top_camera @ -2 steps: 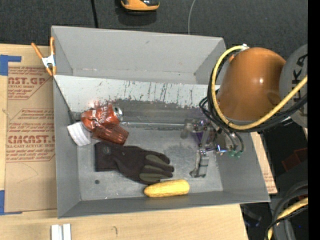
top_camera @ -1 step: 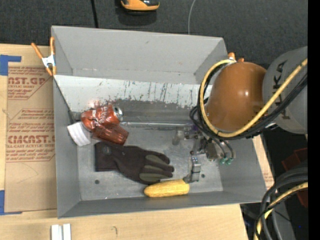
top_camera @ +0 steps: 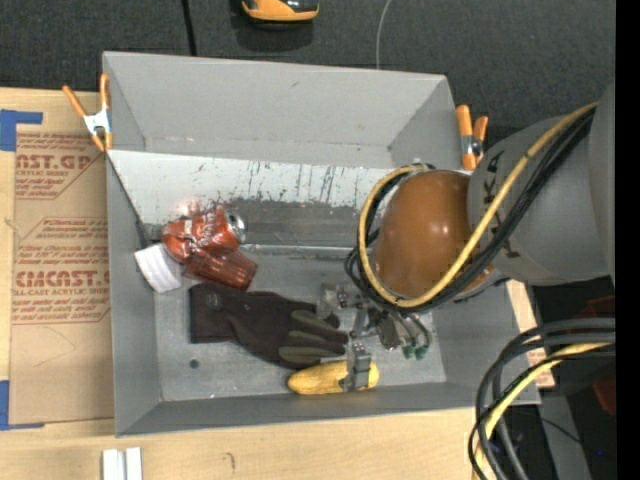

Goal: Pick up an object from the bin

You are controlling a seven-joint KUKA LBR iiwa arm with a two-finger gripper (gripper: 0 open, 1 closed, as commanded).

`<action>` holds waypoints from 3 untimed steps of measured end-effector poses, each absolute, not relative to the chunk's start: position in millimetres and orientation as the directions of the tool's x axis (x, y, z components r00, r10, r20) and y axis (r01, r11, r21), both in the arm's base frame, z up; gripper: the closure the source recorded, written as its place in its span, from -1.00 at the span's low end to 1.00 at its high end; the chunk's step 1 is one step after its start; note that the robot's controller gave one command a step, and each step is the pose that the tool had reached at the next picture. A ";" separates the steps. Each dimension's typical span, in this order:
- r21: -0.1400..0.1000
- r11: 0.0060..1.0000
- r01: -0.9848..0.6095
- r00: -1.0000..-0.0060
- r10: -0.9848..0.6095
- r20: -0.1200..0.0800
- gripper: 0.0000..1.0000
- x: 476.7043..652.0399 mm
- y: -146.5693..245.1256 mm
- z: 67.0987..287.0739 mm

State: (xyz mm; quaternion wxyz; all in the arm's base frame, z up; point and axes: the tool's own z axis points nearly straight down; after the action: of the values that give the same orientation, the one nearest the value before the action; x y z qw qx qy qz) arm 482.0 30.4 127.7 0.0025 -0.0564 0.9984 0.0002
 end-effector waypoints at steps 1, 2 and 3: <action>0.001 0.984 -0.181 -0.984 -0.181 -0.006 1.00 504.0 38.8 93.4; 0.001 0.984 -0.181 -0.984 -0.181 -0.001 -1.00 502.4 38.6 92.0; 0.001 0.984 -0.181 -0.984 -0.181 -0.001 1.00 502.6 38.6 92.1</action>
Offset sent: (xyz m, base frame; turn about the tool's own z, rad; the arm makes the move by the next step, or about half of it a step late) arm 0.0000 0.0000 0.0000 0.0000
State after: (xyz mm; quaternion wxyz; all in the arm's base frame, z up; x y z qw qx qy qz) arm 502.6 38.6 92.1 0.0007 -0.0907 0.9959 0.0007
